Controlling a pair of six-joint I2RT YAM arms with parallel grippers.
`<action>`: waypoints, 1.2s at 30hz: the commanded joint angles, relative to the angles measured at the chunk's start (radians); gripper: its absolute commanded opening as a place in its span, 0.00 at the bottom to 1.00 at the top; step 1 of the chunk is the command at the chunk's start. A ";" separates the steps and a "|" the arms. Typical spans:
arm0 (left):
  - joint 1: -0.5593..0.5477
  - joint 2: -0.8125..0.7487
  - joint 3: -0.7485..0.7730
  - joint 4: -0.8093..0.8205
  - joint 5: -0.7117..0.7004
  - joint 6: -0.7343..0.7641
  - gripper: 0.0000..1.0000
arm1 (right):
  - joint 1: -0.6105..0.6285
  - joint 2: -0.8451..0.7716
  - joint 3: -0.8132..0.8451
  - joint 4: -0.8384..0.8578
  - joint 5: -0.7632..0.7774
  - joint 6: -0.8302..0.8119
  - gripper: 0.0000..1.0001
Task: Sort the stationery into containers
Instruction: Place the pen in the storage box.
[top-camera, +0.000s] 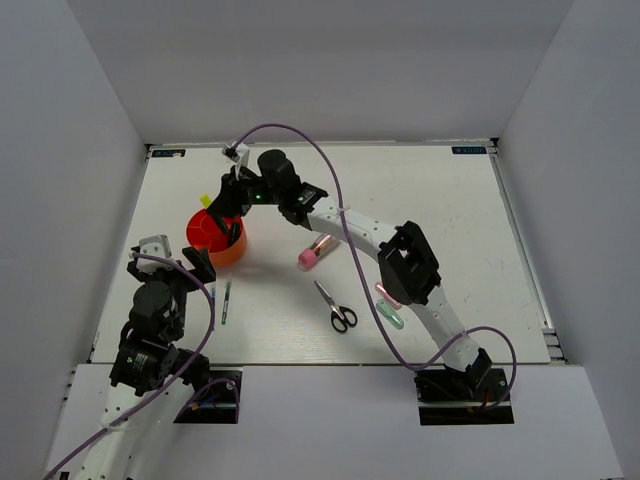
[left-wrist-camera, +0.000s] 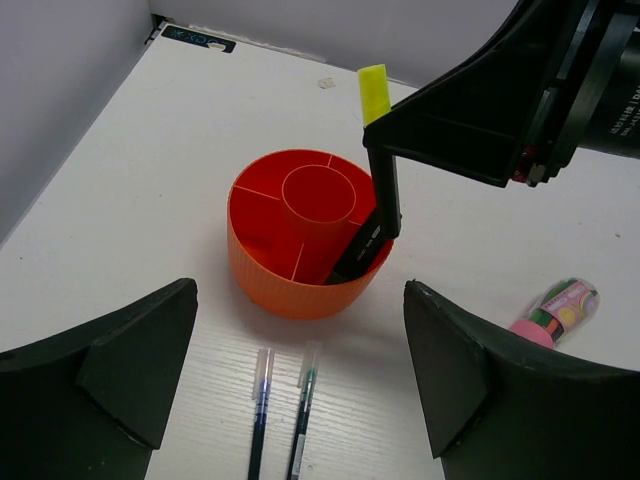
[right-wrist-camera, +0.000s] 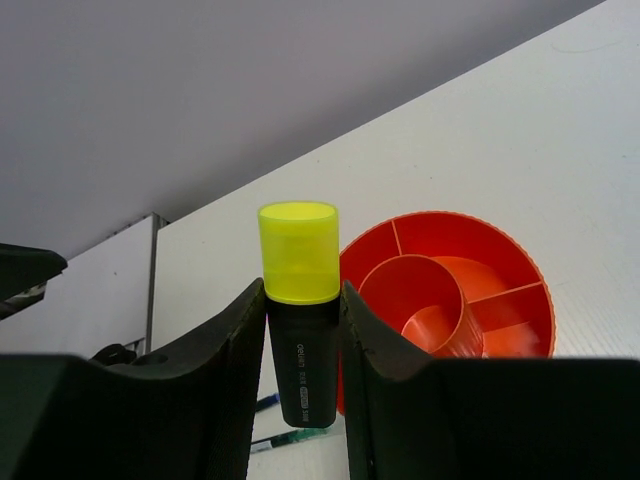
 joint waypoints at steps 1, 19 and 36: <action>0.007 -0.004 -0.006 0.001 0.005 -0.007 0.94 | 0.010 0.019 0.040 0.081 0.052 -0.056 0.00; 0.007 0.011 -0.010 0.004 -0.005 -0.001 0.94 | 0.057 0.022 -0.068 0.302 0.224 -0.230 0.00; 0.007 0.004 -0.015 0.008 -0.017 0.002 0.95 | 0.068 -0.026 -0.161 0.315 0.194 -0.174 0.00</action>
